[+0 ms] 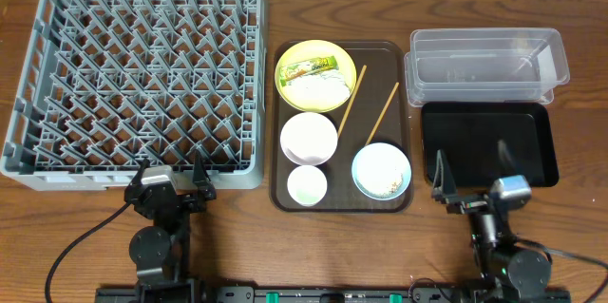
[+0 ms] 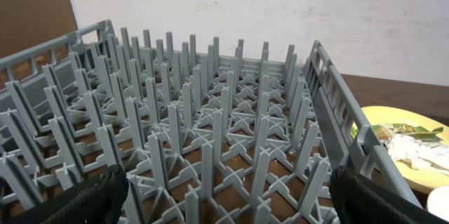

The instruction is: Sort waste into correct bins and load items into the dishwasher

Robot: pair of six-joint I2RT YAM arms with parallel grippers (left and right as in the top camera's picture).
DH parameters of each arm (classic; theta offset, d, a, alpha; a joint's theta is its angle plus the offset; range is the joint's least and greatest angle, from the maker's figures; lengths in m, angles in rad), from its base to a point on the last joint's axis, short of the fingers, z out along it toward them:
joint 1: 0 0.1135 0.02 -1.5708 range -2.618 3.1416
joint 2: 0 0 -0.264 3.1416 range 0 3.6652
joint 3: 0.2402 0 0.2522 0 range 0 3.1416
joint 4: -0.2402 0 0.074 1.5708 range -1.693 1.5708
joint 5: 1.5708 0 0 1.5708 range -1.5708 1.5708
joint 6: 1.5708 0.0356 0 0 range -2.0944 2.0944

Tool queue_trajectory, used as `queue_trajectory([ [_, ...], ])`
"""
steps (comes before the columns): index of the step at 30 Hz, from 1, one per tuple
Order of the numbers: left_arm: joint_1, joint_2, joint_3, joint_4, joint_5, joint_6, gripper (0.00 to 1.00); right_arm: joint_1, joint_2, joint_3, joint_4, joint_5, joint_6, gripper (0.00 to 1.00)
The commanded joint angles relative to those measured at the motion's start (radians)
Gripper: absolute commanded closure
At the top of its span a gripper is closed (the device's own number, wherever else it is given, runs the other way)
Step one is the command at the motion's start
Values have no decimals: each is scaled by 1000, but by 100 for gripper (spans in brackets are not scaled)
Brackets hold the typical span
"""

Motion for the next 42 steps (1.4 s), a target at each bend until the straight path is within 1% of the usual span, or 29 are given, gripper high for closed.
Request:
queue_trajectory([
  [1, 4, -8, -14, -38, 3, 9, 7, -3, 21, 39, 48, -13, 13, 1],
  [3, 4, -8, -14, -38, 3, 9, 7, -3, 57, 89, 55, -13, 13, 1],
  [8, 4, -8, -14, -38, 3, 9, 7, -3, 240, 275, 55, -27, -21, 1],
  [11, 4, -8, -14, -39, 3, 9, 7, -3, 382, 400, 54, -91, -29, 1],
  [15, 4, -8, -14, -38, 3, 9, 7, -3, 614, 579, 53, -238, -27, 1],
  [18, 4, -8, -14, -39, 3, 9, 7, -3, 812, 736, 29, -320, 22, 1],
  [19, 4, -8, -14, -38, 3, 9, 7, -3, 937, 855, -24, -374, 56, 1],
  [23, 4, -8, -14, -38, 3, 9, 7, 0, 1194, 1131, -198, -510, 82, 1],
  [24, 4, -8, -14, -38, 3, 9, 7, 14, 1316, 1281, -310, -561, 81, 1],
  [26, 4, -8, -14, -38, 3, 9, 7, 39, 1416, 1415, -420, -566, 81, 1],
  [28, 4, -8, -14, -38, 3, 9, 7, 79, 1550, 1595, -579, -566, 59, 1],
  [30, 4, -8, -14, -38, 3, 9, 7, 108, 1641, 1714, -690, -558, 26, 1],
  [35, 4, -8, -14, -38, 3, 9, 7, 183, 1855, 1977, -979, -465, -35, 1],
  [39, 4, -8, -14, -38, 3, 9, 7, 249, 2008, 2106, -1167, -356, -95, 1],
  [42, 4, -8, -14, -38, 3, 9, 7, 291, 2078, 2111, -1174, -344, -114, 1],
])
